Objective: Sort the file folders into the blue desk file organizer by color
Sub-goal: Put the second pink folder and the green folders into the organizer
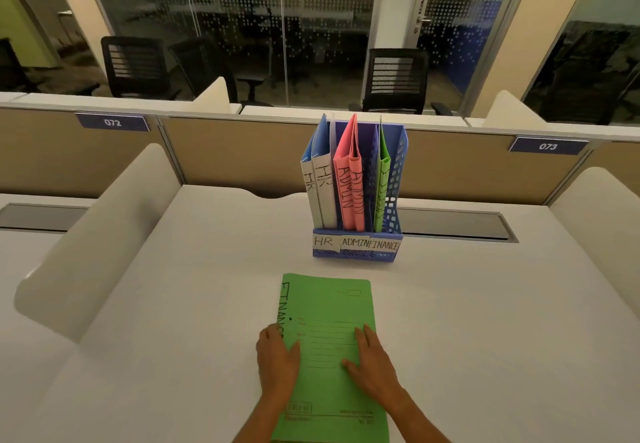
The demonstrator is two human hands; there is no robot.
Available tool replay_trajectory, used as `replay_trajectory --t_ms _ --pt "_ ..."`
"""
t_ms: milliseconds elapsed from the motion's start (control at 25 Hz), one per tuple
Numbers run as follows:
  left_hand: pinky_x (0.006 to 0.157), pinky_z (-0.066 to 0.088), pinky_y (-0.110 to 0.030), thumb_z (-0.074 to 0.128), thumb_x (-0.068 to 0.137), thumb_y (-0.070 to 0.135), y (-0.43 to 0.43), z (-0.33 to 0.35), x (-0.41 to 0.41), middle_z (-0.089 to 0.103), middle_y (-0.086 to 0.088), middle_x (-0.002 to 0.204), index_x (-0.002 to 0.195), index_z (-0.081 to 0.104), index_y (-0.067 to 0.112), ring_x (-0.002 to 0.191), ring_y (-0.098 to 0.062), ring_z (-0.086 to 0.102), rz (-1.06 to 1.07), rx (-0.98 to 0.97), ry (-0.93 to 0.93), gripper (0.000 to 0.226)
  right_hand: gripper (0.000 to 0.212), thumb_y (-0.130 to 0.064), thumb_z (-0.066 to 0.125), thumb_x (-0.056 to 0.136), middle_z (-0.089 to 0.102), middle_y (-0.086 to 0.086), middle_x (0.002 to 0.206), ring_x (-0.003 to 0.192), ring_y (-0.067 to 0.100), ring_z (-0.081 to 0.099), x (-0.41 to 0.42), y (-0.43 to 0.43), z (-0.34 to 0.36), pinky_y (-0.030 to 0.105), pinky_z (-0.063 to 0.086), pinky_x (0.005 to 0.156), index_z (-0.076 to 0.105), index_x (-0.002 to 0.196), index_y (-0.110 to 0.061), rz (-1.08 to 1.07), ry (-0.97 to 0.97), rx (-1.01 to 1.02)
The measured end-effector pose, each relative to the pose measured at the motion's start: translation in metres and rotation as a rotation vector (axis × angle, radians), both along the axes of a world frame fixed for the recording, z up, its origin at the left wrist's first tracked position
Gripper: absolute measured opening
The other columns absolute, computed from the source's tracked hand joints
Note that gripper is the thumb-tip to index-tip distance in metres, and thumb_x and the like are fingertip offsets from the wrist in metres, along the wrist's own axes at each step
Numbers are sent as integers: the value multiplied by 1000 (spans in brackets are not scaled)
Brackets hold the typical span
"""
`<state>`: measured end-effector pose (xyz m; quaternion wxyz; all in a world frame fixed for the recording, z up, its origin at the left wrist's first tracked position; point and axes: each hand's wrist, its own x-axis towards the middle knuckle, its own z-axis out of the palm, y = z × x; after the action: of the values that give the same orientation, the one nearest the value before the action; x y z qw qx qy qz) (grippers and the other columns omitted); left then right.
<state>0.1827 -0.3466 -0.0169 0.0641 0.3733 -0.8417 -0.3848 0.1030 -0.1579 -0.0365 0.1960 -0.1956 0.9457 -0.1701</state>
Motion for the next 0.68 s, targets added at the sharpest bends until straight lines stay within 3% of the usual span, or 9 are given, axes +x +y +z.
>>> replay_trajectory --t_ms 120,240,400,680 --pt "85 52 -40 85 72 24 -20 0 -3 55 -16 120 125 48 1 106 -32 56 178 198 -39 69 84 -47 57 94 -2 7 166 154 23 6 5 1 0 35 18 125 11 157 -14 2 -15 7" --pt "84 56 -43 88 69 28 -28 0 -12 63 -16 113 121 50 0 100 -32 64 204 386 -49 70 86 -48 57 93 -5 5 167 154 21 4 6 2 3 35 18 124 10 157 -16 -2 -40 9" --pt "80 60 -43 85 72 25 -30 -1 -17 74 -9 100 104 65 10 86 -24 72 64 490 22 40 85 -51 56 92 -4 3 167 154 20 6 5 5 5 35 20 124 11 157 -18 -15 -67 -8" --pt "63 55 -17 76 83 28 -13 31 -21 72 6 103 105 58 31 86 -6 71 -92 497 209 28 75 -50 55 94 17 6 164 149 22 25 -7 14 24 41 29 121 24 153 -15 -144 -67 -179"
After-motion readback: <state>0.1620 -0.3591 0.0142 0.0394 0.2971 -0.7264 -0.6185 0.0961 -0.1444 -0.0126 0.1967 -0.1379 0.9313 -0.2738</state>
